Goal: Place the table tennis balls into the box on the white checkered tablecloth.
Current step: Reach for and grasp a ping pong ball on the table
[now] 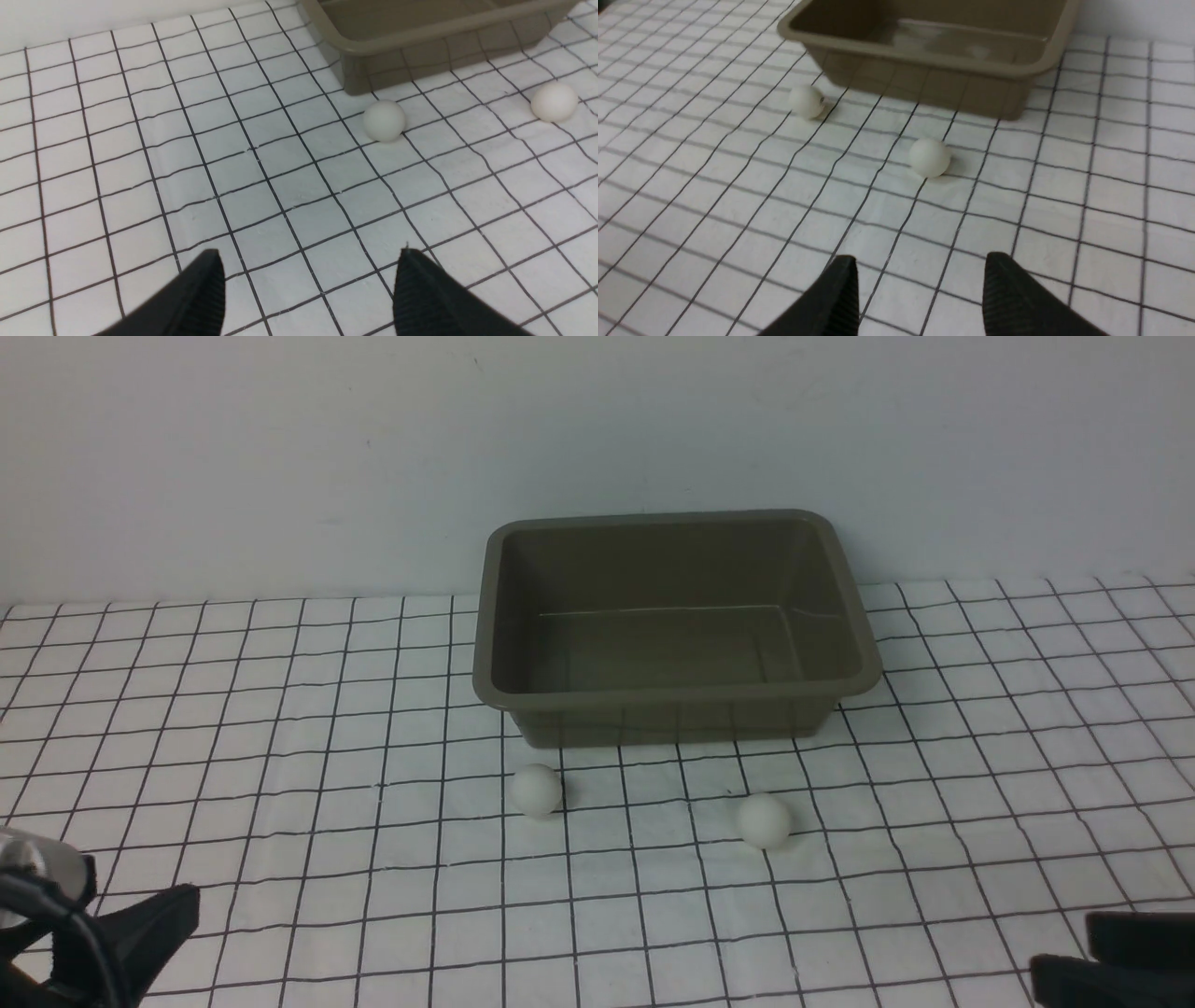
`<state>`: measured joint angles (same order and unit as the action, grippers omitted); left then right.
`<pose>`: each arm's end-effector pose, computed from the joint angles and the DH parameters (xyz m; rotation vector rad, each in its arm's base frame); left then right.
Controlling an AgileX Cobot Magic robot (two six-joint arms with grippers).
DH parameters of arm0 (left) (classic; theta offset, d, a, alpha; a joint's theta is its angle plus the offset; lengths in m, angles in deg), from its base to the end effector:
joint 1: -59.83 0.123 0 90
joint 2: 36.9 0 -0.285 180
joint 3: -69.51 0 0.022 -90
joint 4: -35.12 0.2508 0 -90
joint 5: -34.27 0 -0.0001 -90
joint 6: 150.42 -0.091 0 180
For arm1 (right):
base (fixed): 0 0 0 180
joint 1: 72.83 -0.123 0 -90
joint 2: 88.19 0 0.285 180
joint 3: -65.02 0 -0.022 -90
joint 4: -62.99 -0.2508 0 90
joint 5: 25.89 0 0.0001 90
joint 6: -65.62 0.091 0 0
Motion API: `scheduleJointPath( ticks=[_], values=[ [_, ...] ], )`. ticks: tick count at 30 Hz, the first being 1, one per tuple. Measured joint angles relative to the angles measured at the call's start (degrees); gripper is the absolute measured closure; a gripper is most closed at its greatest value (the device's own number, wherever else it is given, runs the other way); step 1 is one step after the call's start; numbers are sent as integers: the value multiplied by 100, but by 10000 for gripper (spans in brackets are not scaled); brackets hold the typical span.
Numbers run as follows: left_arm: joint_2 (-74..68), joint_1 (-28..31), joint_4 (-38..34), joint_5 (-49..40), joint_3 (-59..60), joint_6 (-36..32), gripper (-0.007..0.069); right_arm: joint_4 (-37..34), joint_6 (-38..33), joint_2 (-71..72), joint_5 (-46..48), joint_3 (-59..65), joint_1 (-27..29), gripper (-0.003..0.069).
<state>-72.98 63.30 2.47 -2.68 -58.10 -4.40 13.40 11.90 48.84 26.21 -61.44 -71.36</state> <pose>0.0953 -0.0238 0.2754 0.2579 2.0694 -0.2384 0.0947 0.0523 0.2581 -0.6143 2.1641 0.5834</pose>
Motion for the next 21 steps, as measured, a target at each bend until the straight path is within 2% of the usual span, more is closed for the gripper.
scheduleJointPath(
  ticks=[3, 9, 13, 17, 21],
  values=[
    [-131, 0, -79, -20, 0, -310, 188, -243, -685, -1085, -59, -226, 0, 320],
    [-152, 0, -155, -20, 0, -538, 188, -292, -996, -2708, 162, -1284, -44, 295],
    [-152, 0, -166, -15, 0, -538, 188, -65, -882, -3349, 177, -1917, -402, 291],
    [-152, 0, -166, -15, 0, -538, 188, 304, -506, -4137, -261, -2467, -1287, 291],
    [-152, 0, -166, -15, 0, -538, 188, 519, -146, -4702, -611, -2681, -1602, 291]
  ],
)
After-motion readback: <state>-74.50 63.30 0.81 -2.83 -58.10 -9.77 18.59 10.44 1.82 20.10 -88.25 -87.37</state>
